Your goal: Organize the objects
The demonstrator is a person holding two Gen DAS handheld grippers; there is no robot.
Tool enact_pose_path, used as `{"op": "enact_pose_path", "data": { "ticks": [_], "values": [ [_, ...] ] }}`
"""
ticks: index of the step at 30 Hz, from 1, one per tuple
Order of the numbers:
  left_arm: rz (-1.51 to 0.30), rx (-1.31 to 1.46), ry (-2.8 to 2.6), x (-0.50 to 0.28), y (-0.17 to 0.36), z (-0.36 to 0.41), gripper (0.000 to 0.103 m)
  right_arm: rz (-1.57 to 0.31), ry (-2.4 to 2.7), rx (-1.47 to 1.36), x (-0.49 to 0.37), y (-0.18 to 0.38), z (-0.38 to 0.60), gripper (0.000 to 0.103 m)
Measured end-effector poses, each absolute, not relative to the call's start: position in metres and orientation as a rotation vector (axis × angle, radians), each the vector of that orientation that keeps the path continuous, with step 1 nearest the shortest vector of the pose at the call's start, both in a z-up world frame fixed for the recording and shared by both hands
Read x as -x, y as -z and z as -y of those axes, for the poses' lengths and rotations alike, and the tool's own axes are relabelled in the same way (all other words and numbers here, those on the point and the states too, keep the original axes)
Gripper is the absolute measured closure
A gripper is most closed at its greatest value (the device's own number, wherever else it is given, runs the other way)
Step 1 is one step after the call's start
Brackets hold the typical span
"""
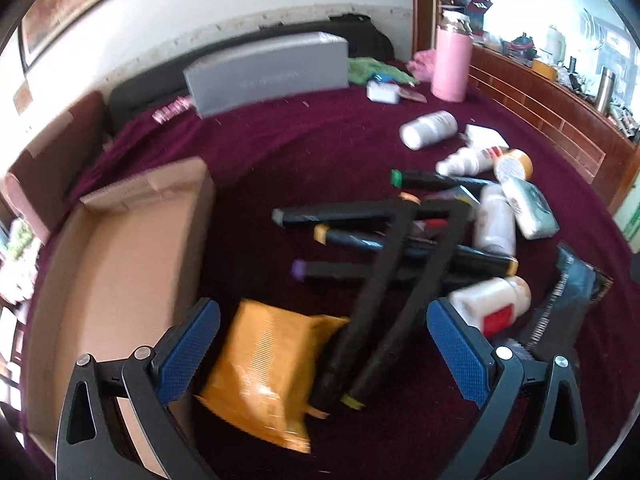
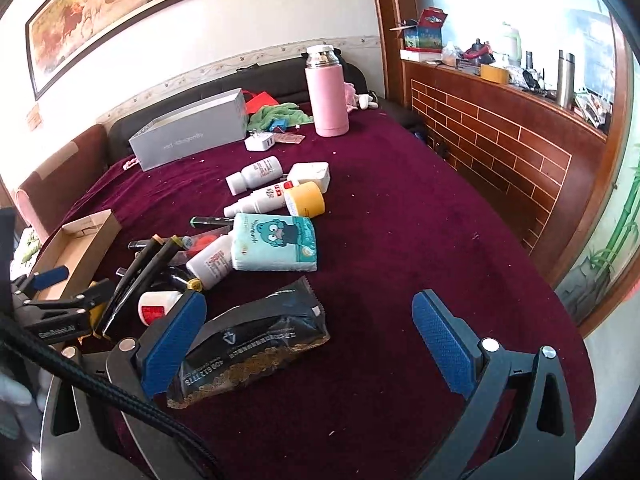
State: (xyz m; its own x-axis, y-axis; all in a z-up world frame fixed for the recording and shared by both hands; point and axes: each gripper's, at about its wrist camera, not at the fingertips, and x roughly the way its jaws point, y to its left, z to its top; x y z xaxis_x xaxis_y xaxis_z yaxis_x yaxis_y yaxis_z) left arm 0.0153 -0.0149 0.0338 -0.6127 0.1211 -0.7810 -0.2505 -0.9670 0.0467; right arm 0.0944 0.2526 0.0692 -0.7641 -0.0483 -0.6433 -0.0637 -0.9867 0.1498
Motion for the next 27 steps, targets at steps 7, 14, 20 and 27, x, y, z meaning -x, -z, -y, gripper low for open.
{"op": "enact_pose_path", "data": {
  "ticks": [7,14,20,27],
  "values": [
    [-0.243,1.233,-2.515,-0.041,-0.030,-0.013,0.002,-0.307,-2.922,1.109,-0.091,-0.065,-0.257,0.000],
    [-0.317,1.204,-2.540,-0.055,-0.042,-0.024,0.002,-0.298,-2.922,1.116,-0.092,-0.065,-0.255,0.000],
    [-0.343,1.211,-2.613,-0.051,-0.044,-0.012,0.002,-0.314,-2.914,1.130,-0.092,-0.063,-0.258,0.000],
    [-0.352,1.240,-2.638,-0.048,-0.040,-0.003,0.002,-0.311,-2.917,1.136,-0.091,-0.063,-0.256,0.000]
  ]
}}
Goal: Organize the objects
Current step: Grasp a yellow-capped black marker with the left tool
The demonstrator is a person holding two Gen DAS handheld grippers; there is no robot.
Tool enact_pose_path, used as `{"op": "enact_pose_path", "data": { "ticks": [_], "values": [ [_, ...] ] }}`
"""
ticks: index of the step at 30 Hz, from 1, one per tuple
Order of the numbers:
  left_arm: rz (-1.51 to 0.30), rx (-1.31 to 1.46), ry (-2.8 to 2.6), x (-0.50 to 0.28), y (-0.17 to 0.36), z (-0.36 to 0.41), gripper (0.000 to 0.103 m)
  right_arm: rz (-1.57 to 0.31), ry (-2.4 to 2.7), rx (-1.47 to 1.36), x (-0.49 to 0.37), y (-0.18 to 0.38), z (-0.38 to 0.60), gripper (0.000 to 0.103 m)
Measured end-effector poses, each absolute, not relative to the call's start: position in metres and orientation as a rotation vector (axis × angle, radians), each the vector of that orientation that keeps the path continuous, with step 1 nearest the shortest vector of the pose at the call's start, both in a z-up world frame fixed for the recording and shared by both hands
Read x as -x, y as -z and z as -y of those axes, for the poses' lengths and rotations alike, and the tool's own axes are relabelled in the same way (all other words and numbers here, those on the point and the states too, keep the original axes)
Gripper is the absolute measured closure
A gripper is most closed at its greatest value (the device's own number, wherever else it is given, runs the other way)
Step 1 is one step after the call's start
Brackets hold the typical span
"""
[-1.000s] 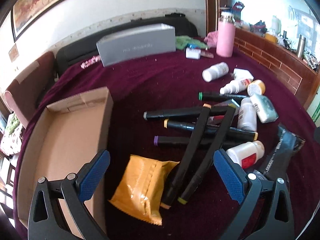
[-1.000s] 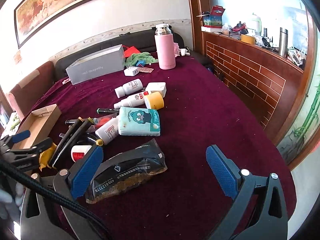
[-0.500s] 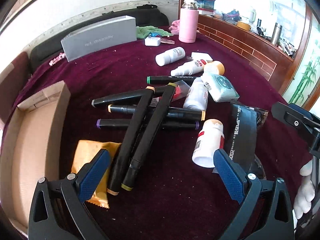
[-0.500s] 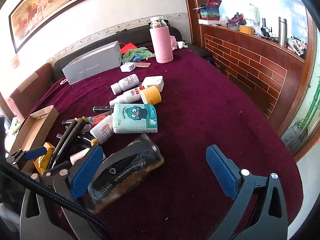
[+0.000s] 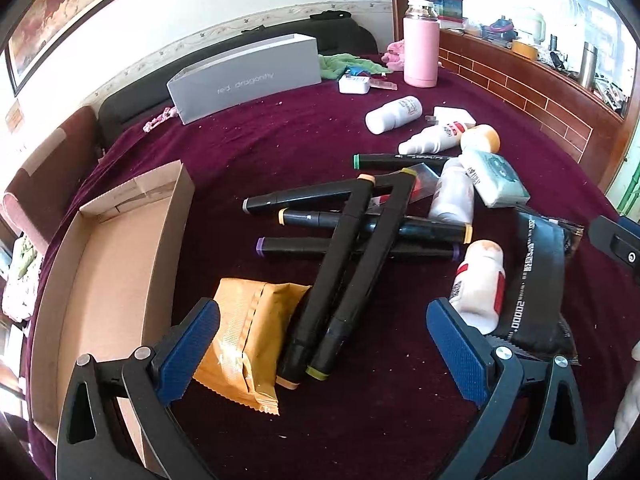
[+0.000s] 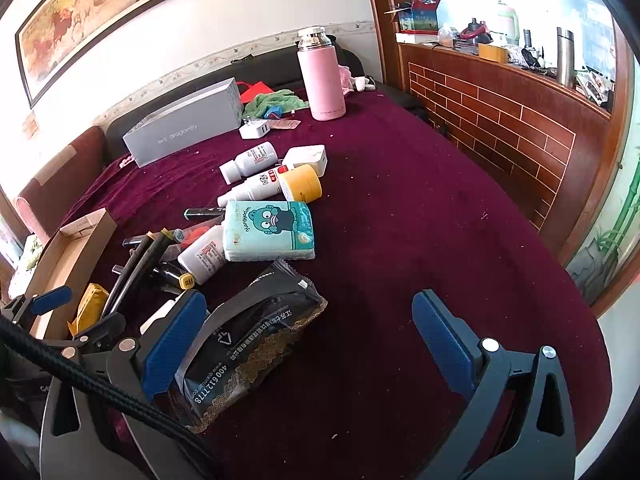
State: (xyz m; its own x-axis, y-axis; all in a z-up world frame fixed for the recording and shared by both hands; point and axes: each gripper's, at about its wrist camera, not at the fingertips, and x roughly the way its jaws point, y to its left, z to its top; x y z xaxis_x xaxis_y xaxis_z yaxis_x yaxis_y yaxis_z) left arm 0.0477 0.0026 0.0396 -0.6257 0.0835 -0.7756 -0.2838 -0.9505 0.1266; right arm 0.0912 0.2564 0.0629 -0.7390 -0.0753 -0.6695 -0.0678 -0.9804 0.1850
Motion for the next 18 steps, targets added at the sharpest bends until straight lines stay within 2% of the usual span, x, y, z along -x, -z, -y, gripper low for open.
{"op": "enact_pose_path", "data": {
  "ticks": [13,16,17,18],
  "values": [
    [-0.356,1.208,-2.656,-0.037,-0.047,0.011,0.002,0.326,2.908,-1.149,-0.087,-0.059,-0.260,0.000],
    [-0.338,1.212,-2.644,-0.029,-0.051,0.021,0.008,0.339,2.912,-1.148,-0.086,-0.059,-0.262,0.000],
    [-0.329,1.220,-2.631,-0.026,-0.050,0.023,0.012,0.348,2.912,-1.146,-0.085,-0.059,-0.263,0.000],
    [-0.320,1.230,-2.618,-0.023,-0.049,0.024,0.022,0.354,2.911,-1.145,-0.085,-0.058,-0.264,0.000]
  ]
}}
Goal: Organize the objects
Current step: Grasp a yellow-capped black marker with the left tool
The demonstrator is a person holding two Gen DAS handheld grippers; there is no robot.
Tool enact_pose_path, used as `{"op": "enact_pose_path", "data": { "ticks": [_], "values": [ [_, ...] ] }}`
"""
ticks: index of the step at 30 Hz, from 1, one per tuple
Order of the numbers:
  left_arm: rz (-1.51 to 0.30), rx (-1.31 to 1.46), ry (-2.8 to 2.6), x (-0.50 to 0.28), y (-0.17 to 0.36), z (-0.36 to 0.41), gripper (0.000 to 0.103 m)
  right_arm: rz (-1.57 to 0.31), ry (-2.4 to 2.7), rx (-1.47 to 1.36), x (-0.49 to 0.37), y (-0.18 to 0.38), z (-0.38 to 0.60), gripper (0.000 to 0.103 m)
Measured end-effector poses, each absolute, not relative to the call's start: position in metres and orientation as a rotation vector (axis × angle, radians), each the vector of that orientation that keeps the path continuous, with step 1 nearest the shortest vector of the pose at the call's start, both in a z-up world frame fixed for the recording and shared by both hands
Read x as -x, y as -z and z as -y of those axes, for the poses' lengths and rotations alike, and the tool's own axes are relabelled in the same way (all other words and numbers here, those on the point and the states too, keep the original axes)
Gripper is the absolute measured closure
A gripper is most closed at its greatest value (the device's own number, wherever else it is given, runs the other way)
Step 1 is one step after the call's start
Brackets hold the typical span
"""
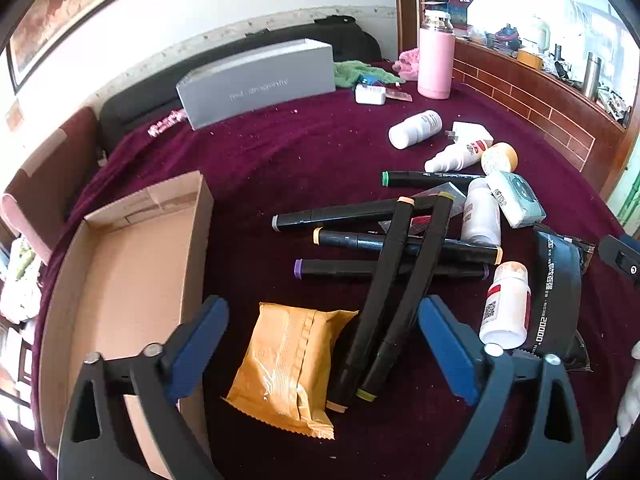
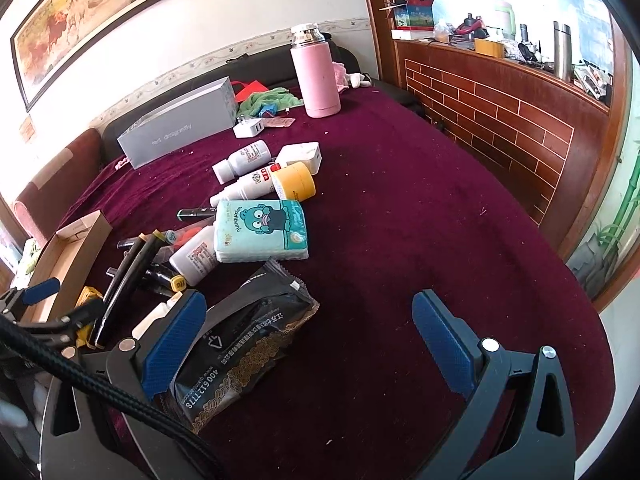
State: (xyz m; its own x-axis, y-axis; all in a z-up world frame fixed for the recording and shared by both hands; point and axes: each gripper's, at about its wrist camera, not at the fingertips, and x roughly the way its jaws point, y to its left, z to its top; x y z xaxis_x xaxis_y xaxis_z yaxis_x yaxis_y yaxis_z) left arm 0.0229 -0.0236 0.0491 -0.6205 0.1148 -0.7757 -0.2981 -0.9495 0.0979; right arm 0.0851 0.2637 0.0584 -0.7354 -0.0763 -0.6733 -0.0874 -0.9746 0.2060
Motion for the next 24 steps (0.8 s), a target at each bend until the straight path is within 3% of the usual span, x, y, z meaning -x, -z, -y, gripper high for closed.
{"op": "enact_pose_path", "data": {
  "ticks": [2,8,11,14,15,17,20,24],
  "values": [
    [-0.288,1.272,-2.576,-0.016,-0.045,0.025,0.043,-0.375,-2.902,1.144,-0.084,-0.057,-0.265,0.000],
    [-0.306,1.302,-2.515,-0.004,-0.037,0.012,0.048,-0.411,-2.922,1.158,-0.081,-0.053,-0.267,0.000],
    [-0.382,1.318,-2.463,-0.004,-0.032,-0.005,0.058,-0.440,-2.924,1.168,-0.080,-0.052,-0.269,0.000],
    [-0.401,1.339,-2.417,-0.002,-0.028,-0.017,0.083,-0.467,-2.926,1.175,-0.079,-0.050,-0.271,0.000],
    [-0.379,1.357,-2.398,0.000,-0.027,-0.018,0.086,-0.472,-2.927,1.176,-0.079,-0.050,-0.271,0.000],
    [-0.367,1.385,-2.377,0.001,-0.023,-0.021,0.092,-0.479,-2.928,1.181,-0.078,-0.049,-0.271,0.000],
    [-0.374,1.389,-2.383,-0.002,-0.021,-0.023,0.092,-0.491,-2.926,1.188,-0.078,-0.048,-0.271,0.000],
    [-0.257,1.352,-2.405,-0.006,-0.033,-0.010,0.092,-0.510,-2.916,1.204,-0.077,-0.046,-0.272,0.000]
  ]
}}
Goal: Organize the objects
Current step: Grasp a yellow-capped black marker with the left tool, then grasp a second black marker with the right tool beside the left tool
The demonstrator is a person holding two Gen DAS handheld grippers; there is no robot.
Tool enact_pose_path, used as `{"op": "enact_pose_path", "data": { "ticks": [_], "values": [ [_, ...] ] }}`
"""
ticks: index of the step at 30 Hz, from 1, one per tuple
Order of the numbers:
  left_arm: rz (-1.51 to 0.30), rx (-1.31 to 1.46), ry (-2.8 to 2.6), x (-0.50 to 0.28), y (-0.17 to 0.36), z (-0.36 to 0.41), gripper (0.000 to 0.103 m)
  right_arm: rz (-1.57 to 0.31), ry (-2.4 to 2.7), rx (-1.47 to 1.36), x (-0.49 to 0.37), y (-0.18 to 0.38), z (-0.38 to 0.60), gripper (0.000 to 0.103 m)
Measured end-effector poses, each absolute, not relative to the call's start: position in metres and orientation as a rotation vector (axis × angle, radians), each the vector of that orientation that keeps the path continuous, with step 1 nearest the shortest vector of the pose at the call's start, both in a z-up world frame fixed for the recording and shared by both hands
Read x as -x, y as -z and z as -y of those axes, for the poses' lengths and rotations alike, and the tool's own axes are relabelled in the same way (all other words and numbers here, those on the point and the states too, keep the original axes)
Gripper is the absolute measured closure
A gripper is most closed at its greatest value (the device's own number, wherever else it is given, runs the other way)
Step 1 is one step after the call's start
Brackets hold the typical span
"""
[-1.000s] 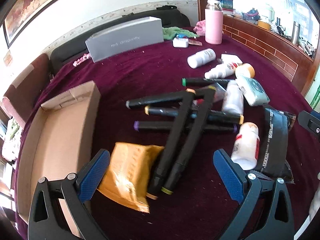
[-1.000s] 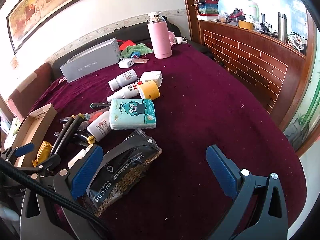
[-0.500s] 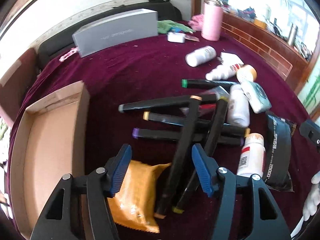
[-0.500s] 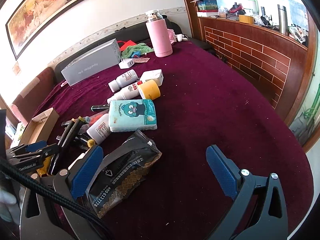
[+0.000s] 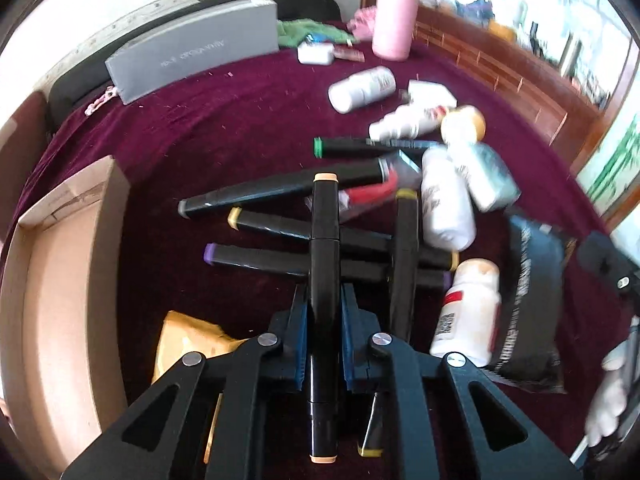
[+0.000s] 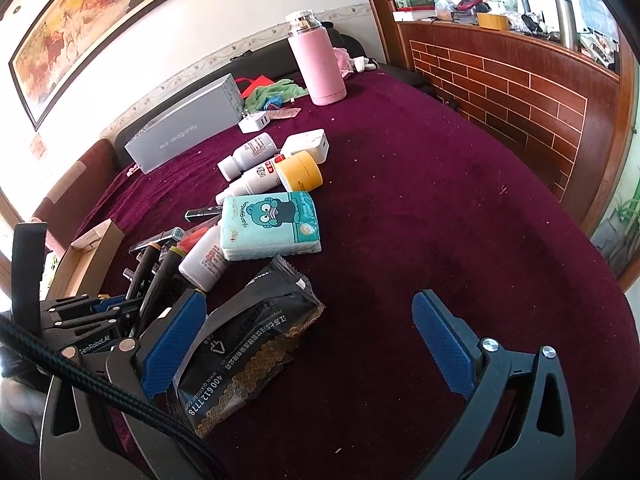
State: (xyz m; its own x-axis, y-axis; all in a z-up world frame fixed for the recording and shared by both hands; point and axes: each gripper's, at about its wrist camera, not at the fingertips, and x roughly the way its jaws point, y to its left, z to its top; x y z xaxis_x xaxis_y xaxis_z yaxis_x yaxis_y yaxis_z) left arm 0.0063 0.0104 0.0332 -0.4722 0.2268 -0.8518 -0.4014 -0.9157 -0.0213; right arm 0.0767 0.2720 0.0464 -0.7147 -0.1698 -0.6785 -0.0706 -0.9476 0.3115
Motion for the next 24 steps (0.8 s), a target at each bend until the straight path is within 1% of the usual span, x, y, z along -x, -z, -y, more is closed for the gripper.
{"op": "enact_pose_path", "data": {
  "ticks": [5,12,15,17,18,19,20,24],
  "values": [
    [-0.157,1.268,-2.473,-0.024,-0.056,0.016,0.092,0.469,2.840,-1.158,-0.080,-0.051,-0.270,0.000],
    [-0.011,1.206,-2.501,-0.050,-0.074,0.055,0.092,0.365,2.751,-1.078,-0.082,-0.091,-0.227,0.000],
    [0.038,1.189,-2.509,-0.060,-0.076,0.070,0.092,0.414,2.590,-1.146,-0.065,-0.092,-0.198,0.002],
    [0.056,1.187,-2.518,-0.066,-0.075,0.080,0.092,0.467,2.489,-1.221,-0.050,-0.086,-0.181,0.011],
    [0.068,1.188,-2.522,-0.067,-0.074,0.085,0.091,0.484,2.452,-1.249,-0.045,-0.083,-0.172,0.013],
    [0.082,1.187,-2.523,-0.069,-0.073,0.091,0.091,0.484,2.429,-1.287,-0.037,-0.079,-0.163,0.015],
    [0.096,1.185,-2.524,-0.071,-0.072,0.096,0.092,0.482,2.425,-1.324,-0.032,-0.076,-0.156,0.021],
    [0.143,1.170,-2.535,-0.075,-0.069,0.114,0.091,0.482,2.416,-1.518,-0.008,-0.052,-0.134,0.032]
  ]
}}
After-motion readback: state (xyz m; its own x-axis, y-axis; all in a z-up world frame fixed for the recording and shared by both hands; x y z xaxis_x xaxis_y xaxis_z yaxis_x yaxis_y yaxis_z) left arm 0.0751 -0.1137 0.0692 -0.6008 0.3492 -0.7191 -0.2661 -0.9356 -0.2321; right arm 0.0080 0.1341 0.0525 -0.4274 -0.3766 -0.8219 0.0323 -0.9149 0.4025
